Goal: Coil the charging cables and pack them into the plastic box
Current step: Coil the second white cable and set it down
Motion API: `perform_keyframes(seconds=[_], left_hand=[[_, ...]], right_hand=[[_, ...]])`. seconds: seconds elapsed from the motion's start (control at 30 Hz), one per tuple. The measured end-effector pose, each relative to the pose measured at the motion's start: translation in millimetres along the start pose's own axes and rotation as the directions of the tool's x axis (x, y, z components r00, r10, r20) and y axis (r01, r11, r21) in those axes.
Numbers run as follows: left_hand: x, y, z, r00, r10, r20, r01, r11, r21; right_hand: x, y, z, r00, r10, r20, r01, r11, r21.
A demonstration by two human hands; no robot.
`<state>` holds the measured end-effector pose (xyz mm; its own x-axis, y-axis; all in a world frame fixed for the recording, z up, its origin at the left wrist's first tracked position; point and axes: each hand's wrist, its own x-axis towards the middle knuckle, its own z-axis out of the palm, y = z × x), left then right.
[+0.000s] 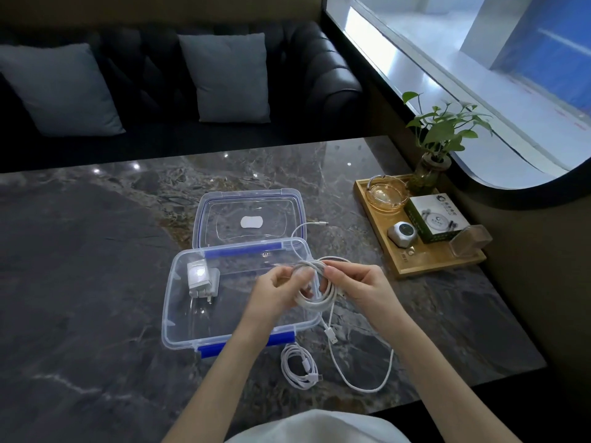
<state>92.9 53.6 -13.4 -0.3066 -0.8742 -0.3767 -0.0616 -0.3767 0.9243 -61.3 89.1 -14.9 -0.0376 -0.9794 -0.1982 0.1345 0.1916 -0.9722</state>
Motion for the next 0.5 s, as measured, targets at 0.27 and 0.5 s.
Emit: perform_keyframes(seconds=[0.27, 0.5], left_hand=[[-1.0, -0.9, 3.5, 0.998, 0.059, -0.026, -0.059, 0.998, 0.018], [-2.6, -1.6, -5.3, 0.974, 0.197, -0.111, -0.159, 0.947, 0.279]], right_hand=[[5.0, 7.2, -0.5, 0.993, -0.051, -0.103, 0.044, 0.997, -0.069], [6.2, 11.1, -4.3, 0.987, -0.067, -0.148, 0.057, 0.995, -0.077]])
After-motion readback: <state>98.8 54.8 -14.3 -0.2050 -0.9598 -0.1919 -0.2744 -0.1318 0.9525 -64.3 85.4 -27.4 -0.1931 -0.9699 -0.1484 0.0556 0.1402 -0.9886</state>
